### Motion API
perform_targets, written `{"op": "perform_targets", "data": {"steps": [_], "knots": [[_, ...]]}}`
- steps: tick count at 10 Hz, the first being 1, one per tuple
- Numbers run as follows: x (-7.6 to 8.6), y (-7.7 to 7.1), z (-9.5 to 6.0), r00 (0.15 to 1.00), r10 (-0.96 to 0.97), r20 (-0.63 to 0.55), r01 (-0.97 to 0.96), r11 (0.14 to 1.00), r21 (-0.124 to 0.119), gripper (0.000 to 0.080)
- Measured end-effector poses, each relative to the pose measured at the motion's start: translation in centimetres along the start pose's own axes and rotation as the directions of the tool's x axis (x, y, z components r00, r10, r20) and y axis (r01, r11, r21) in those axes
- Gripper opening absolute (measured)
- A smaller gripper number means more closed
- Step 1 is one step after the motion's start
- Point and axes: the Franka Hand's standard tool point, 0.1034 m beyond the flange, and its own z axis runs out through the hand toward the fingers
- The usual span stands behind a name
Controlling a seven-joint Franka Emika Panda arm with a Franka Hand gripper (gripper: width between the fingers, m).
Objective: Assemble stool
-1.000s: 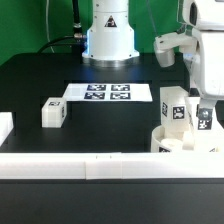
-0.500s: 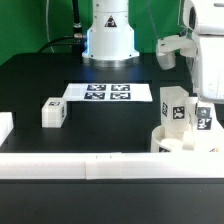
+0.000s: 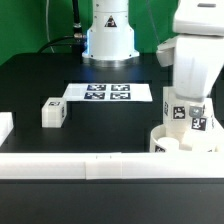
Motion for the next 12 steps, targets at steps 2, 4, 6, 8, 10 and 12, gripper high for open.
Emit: {"op": "perform_targets", "data": {"steps": [2, 4, 6, 8, 10, 12], "knots": [[0.1, -0.2, 0.0, 0.971, 0.237, -0.002, -0.237, 0.971, 0.008, 0.0337], [0.3, -0.5, 0.1, 0.872, 0.489, -0.007, -0.488, 0.872, 0.024, 0.0337], [0.4, -0.5, 0.1, 0.781, 0.624, -0.003, -0.624, 0.781, 0.028, 0.0337], [0.4, -0.6, 0.1, 0.686, 0.728, 0.001, -0.728, 0.685, 0.031, 0.0337], [0.6, -0.7, 0.1, 0.559, 0.829, 0.004, -0.829, 0.558, 0.037, 0.0337], [0.9, -1.3, 0.1, 0.295, 0.955, 0.009, -0.954, 0.294, 0.058, 0.0337]]}}
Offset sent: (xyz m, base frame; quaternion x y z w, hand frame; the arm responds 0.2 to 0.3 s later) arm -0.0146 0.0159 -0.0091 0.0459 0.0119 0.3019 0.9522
